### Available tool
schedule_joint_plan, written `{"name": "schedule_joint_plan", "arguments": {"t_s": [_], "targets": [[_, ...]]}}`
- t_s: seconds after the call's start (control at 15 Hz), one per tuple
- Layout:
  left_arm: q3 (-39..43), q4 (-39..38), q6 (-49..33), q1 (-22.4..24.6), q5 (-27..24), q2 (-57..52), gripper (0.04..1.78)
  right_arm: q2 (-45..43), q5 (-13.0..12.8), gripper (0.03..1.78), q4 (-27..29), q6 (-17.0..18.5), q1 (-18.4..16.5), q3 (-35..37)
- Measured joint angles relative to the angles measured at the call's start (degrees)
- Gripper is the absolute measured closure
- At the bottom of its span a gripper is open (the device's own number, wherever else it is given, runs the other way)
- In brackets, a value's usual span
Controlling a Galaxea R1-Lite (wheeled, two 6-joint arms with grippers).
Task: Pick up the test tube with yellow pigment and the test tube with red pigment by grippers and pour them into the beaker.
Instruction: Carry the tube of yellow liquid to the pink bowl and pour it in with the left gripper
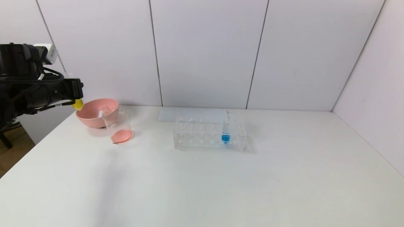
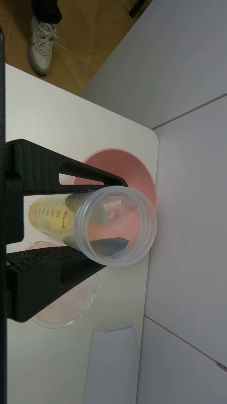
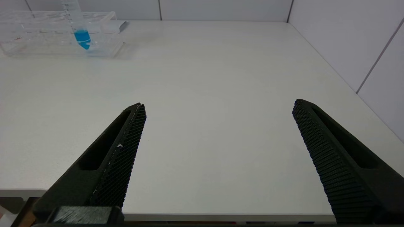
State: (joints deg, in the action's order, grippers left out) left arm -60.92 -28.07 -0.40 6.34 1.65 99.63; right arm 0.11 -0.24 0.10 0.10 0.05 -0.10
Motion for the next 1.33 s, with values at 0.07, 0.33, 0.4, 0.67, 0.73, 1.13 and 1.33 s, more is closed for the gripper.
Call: {"name": "schedule_joint_plan", "arguments": {"t_s": [0.07, 0.33, 0.4, 0.67, 0.73, 1.13, 1.33], "targets": [[0.4, -0.8, 0.2, 0.0, 0.0, -0.1, 1.35, 0.0, 0.0, 0.11, 0.0, 0.0, 0.0, 0.0], [2.5, -3.5, 1.6, 1.2, 0.0, -0.1, 1.35, 0.0, 0.0, 0.11, 0.0, 0.0, 0.0, 0.0], [2.7, -3.6, 1.6, 1.3, 0.0, 0.0, 1.35, 0.0, 0.0, 0.11, 0.0, 0.0, 0.0, 0.0], [3.1, -3.6, 2.1, 1.4, 0.2, 0.5, 1.35, 0.0, 0.0, 0.11, 0.0, 0.0, 0.0, 0.0], [3.3, -3.6, 2.5, 1.4, 0.2, 0.7, 1.35, 0.0, 0.0, 0.11, 0.0, 0.0, 0.0, 0.0], [3.7, -3.7, 5.0, 1.3, 0.5, 1.6, 1.35, 0.0, 0.0, 0.11, 0.0, 0.0, 0.0, 0.0], [4.5, -6.0, 5.2, 1.4, 0.4, 1.9, 1.35, 0.0, 0.0, 0.11, 0.0, 0.0, 0.0, 0.0]]}}
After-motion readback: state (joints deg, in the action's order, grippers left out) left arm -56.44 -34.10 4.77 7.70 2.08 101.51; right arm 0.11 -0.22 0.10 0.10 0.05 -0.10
